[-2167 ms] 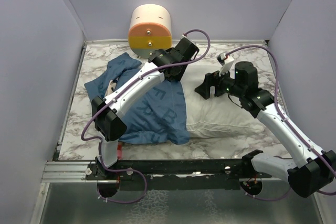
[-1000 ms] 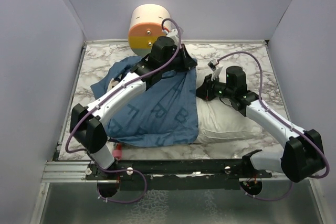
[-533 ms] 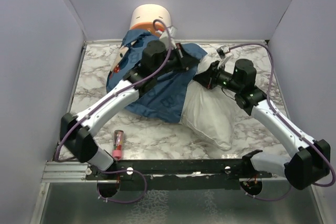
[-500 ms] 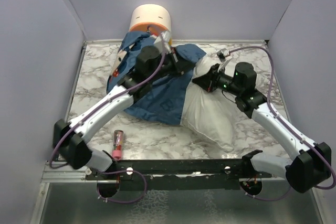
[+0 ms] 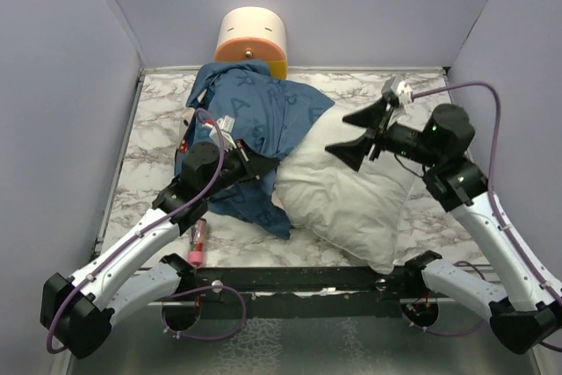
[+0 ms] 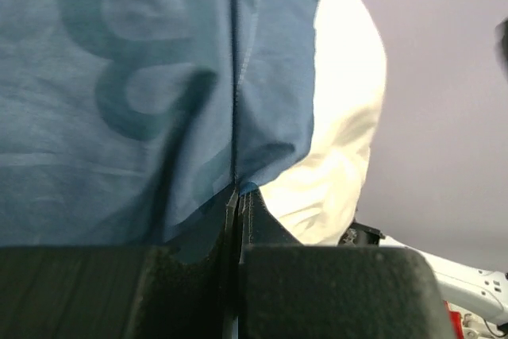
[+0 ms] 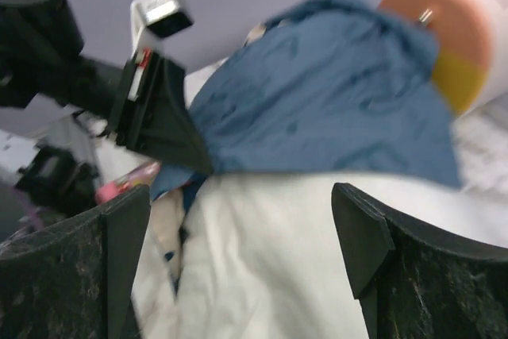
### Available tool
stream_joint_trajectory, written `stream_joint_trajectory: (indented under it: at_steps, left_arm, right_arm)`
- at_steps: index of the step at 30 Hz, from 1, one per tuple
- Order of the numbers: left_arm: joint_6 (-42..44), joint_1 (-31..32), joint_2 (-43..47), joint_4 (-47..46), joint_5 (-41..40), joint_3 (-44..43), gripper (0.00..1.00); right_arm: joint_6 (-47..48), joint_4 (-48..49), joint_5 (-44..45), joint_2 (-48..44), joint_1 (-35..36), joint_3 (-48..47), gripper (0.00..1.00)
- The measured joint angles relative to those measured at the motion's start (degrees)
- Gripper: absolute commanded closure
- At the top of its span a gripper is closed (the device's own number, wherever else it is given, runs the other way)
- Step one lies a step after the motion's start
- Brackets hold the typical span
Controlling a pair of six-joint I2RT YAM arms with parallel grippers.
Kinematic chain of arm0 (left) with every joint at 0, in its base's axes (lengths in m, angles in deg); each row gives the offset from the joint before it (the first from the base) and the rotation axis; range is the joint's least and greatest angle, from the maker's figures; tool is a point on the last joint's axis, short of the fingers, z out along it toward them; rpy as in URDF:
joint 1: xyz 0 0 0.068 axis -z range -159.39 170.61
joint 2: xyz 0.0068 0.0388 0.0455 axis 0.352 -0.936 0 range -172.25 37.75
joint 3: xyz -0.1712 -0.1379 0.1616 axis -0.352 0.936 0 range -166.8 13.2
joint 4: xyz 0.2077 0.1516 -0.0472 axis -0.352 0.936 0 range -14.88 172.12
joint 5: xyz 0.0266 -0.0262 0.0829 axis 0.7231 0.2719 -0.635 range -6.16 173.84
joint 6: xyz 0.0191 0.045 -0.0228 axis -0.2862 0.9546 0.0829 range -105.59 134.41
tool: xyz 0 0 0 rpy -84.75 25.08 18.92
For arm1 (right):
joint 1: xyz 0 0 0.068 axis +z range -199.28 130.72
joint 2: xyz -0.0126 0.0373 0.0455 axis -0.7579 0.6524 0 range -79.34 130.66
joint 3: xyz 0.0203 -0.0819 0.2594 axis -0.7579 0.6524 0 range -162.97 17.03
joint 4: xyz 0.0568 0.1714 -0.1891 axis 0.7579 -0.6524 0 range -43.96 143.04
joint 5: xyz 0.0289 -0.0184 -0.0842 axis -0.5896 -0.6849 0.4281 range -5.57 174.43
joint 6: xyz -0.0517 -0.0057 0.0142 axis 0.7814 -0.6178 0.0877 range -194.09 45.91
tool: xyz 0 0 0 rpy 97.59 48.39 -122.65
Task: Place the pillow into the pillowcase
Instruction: Stuff the pillow into the pillowcase.
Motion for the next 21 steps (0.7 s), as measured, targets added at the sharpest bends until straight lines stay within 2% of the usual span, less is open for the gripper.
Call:
stream_joint_trajectory:
  at_steps: [2,3,4,5,9,15,17,21]
  left_arm:
    - [1.25,0.02,0.35,0.26,0.07,-1.66,1.0]
    - [1.81,0.0,0.15,0.28,0.07,-2.62,1.0]
    - [2.73,0.0,-0.33,0.31,0.26,-4.17,1.0]
    - [3.43,0.0,-0.79,0.33,0.52,-5.44,1.0]
    - [5.16,0.0,-1.46,0.46,1.4,-8.24,1.0]
    - [6.45,0.0,-1.46,0.59,1.49,-9.35,1.0]
    - [6.71,0.0,-1.53,0.57,1.55,-9.46,1.0]
    - [7.15,0.0,-2.67,-0.46,2.03,-10.67,1.0]
  right_arm:
    - [3.58,-3.19,3.04,3.3,0.0,-9.27,0.0]
    - [7.65,-5.01,8.09,5.7,0.02,-13.75,0.0]
    - [7.65,-5.01,8.09,5.7,0.02,-13.75,0.0]
    - [9.53,-7.74,10.69,8.96,-0.02,-18.23,0.0]
    - [13.4,-12.9,16.0,14.93,-1.05,-18.95,0.0]
    - [15.04,-17.94,17.2,20.52,-4.76,-13.16,0.02]
    - [15.19,-17.68,17.05,21.46,-4.9,-12.96,0.18]
    - [14.23,-14.47,12.04,24.9,-5.14,-11.87,0.75]
